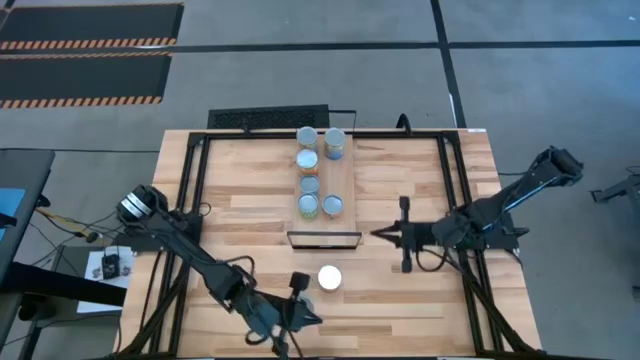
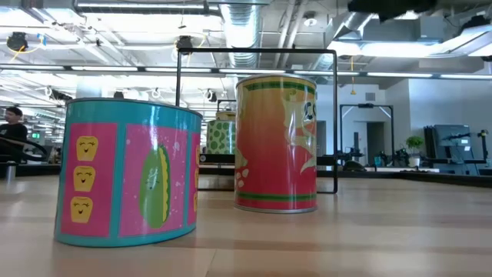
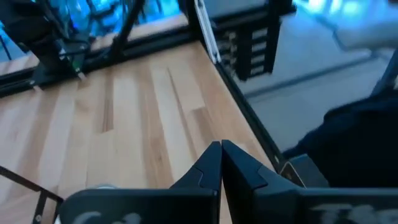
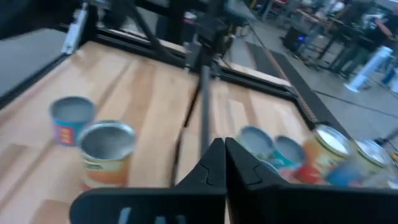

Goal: Pick and place cans onto a shelf
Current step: Put the canned corn on the shelf aligned with the other canned corn

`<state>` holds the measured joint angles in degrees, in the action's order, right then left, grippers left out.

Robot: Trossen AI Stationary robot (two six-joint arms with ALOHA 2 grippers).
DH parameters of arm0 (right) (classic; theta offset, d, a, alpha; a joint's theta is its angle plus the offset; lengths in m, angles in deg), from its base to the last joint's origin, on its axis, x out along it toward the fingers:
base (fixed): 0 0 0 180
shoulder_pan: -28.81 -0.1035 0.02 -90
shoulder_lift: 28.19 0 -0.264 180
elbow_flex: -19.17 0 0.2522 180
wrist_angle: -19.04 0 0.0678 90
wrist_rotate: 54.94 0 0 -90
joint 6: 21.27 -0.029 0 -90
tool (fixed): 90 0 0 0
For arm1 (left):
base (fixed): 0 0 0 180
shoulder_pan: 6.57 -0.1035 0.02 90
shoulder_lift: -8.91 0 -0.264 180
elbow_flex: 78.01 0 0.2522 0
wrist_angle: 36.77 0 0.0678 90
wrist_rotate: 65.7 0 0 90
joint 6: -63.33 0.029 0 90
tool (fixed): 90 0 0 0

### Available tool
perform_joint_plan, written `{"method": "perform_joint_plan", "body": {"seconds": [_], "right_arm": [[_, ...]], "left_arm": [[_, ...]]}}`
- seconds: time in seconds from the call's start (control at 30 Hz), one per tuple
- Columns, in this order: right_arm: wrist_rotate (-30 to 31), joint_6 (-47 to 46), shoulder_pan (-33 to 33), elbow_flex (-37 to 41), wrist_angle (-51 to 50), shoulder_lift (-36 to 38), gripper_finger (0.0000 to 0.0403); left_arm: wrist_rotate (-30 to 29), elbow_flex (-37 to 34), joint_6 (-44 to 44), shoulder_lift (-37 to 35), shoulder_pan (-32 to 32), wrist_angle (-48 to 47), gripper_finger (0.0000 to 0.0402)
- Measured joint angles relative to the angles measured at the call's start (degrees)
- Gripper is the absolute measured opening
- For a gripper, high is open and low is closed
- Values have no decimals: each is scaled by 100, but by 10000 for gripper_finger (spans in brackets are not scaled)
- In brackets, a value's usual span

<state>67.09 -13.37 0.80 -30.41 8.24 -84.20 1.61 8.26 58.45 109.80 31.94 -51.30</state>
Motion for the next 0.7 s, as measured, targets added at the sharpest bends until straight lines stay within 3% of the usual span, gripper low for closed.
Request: {"method": "perform_joint_plan", "body": {"seconds": [0.23, 0.4, 0.7], "right_arm": [[-53, -311, -452, -1013, -565, -1041, 15], [-223, -766, -538, -1843, -1299, -1897, 59], [-1034, -902, -427, -3103, -2402, -3295, 150]], "left_arm": [[-165, -2023, -135, -1217, -13, 1991, 0], [-772, -3363, -256, -2177, -14, 2846, 0], [-1701, -5056, -285, -3842, -15, 3131, 0]]}}
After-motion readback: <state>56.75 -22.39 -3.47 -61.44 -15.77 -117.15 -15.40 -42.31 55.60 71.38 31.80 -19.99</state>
